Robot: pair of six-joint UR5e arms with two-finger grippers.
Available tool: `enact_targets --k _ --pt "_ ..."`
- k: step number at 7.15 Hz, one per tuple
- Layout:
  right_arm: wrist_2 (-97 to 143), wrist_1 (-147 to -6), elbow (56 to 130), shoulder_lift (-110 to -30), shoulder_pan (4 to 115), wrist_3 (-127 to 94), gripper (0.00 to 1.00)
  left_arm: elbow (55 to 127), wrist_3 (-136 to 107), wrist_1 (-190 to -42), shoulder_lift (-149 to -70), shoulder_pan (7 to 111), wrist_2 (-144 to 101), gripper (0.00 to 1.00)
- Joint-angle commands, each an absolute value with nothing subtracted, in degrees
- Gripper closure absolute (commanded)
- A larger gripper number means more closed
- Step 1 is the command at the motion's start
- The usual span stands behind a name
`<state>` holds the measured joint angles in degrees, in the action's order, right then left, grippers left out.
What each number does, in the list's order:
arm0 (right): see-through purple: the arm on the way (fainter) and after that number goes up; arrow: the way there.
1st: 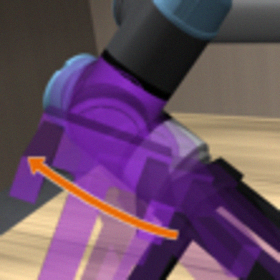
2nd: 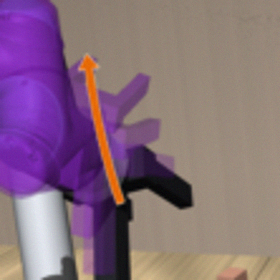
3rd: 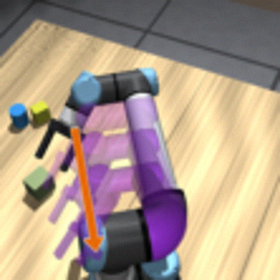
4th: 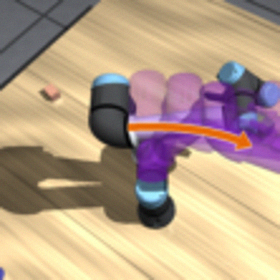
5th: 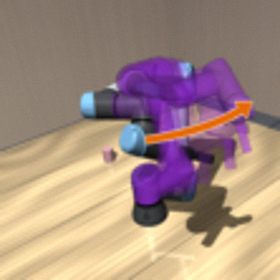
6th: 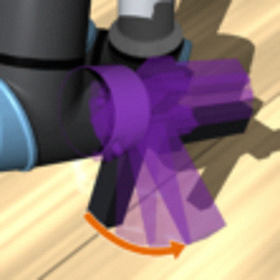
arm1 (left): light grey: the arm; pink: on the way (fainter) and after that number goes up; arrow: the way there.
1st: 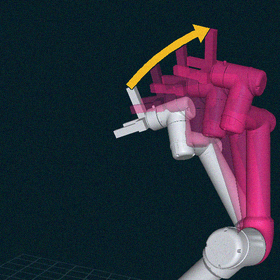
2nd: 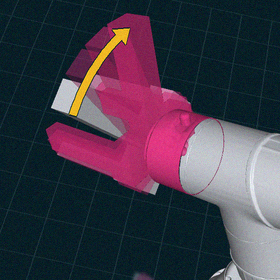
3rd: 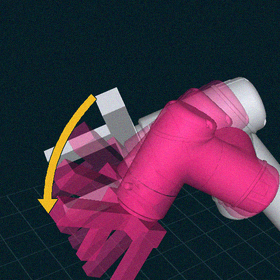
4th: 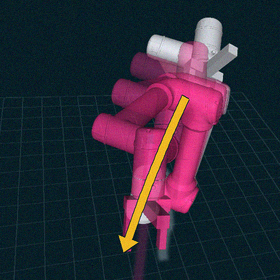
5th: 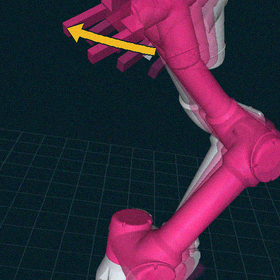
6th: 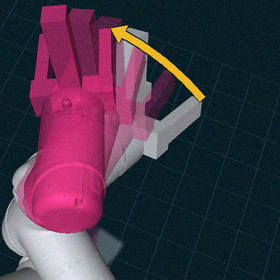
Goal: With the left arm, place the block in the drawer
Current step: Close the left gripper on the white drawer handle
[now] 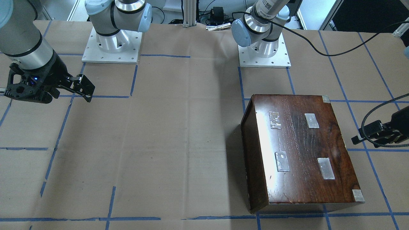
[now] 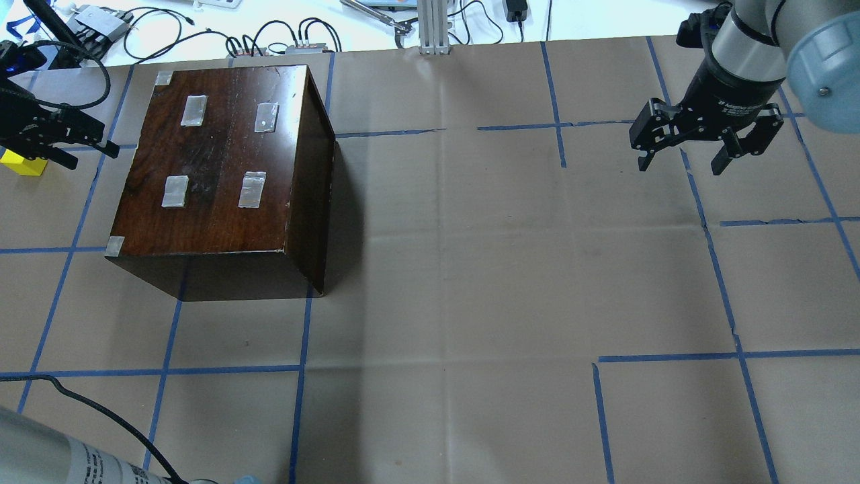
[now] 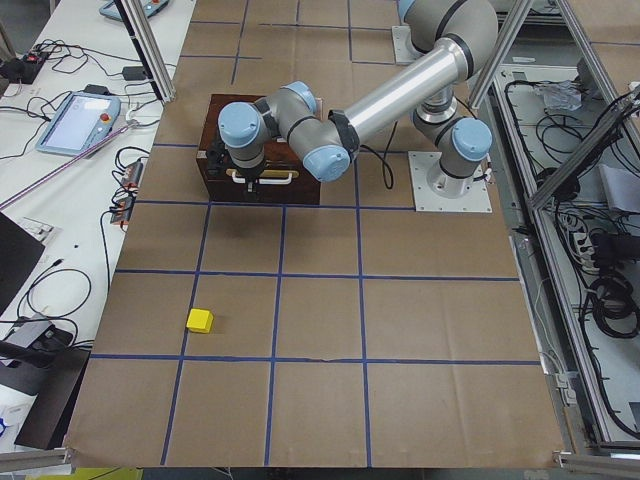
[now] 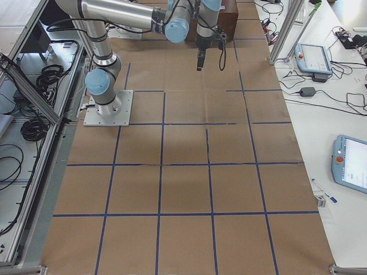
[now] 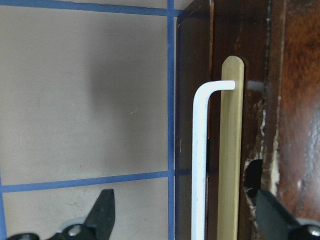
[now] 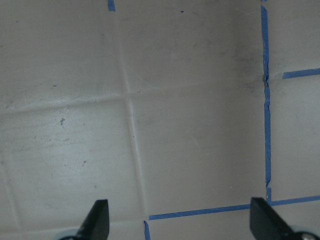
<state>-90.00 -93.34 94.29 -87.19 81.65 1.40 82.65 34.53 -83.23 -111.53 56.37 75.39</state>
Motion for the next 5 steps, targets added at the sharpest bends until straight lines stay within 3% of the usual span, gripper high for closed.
enact_targets --k 1,5 --pt "-90.00 -93.34 94.31 -87.19 81.65 1.41 0.00 83.31 35.07 -83.32 -112.67 56.16 74.36 0.01" --pt "-90.00 -93.34 94.22 -87.19 81.65 1.41 0.00 83.67 36.12 -82.88 -114.87 56.43 74.53 0.02"
